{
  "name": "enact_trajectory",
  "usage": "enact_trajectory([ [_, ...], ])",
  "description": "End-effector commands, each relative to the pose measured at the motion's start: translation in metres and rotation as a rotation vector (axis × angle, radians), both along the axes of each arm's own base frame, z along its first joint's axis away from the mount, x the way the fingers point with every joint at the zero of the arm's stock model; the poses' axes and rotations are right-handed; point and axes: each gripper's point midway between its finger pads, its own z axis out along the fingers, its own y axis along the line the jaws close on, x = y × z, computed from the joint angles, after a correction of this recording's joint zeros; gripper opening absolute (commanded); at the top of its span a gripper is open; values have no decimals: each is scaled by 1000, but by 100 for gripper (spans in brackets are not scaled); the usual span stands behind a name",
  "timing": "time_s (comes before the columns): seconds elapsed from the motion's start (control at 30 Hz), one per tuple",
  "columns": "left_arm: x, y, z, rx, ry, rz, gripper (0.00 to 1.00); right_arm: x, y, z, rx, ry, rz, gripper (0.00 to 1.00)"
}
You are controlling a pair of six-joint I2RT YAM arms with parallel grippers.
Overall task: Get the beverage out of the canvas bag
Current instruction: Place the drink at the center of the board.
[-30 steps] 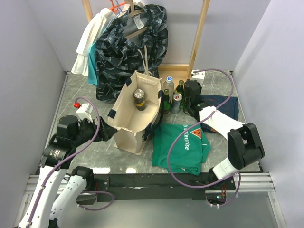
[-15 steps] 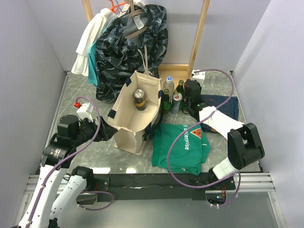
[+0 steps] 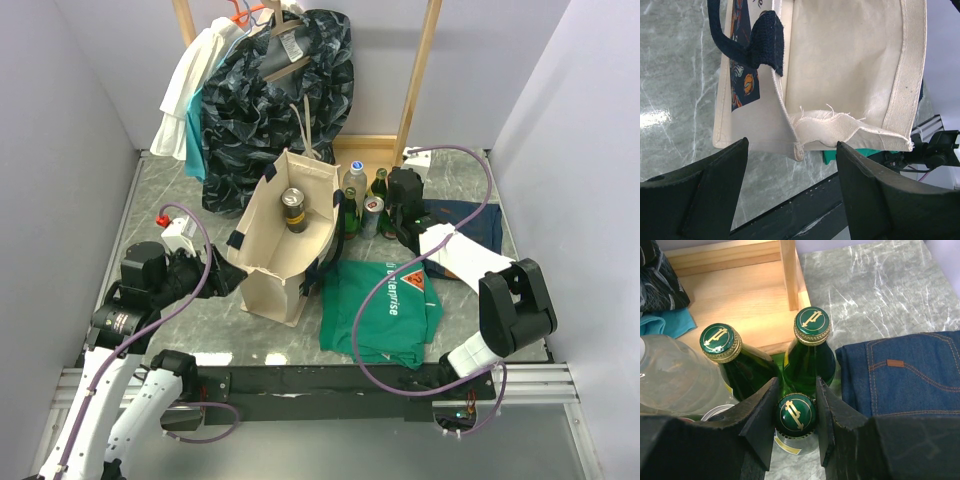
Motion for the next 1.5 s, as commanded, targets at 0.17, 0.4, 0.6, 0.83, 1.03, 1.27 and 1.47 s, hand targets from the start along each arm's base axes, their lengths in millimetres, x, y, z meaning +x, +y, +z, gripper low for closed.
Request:
enact_trajectory([
  [0.17, 1, 1, 1, 4, -9, 10, 76, 11, 8, 54, 78, -171, -13, 0],
  [0.4, 1, 1, 3, 2, -21, 7, 76, 4, 9, 41, 76, -141, -12, 5],
  [0.6, 0, 1, 4, 0, -22, 4, 76, 2, 7, 40, 75, -150, -22, 0],
  [0.83, 0, 2, 3, 2, -19, 9, 76, 0, 5, 50, 74, -209, -48, 0],
  [1.03, 0, 2, 3, 3, -19, 10, 76, -2, 5, 45, 59, -202, -61, 0],
  [1.27, 0, 2, 3, 2, -22, 9, 76, -5, 4, 40, 54, -189, -74, 7],
  [1.47, 0, 2, 4, 2, -24, 12, 76, -7, 4, 36, 55, -175, -79, 20],
])
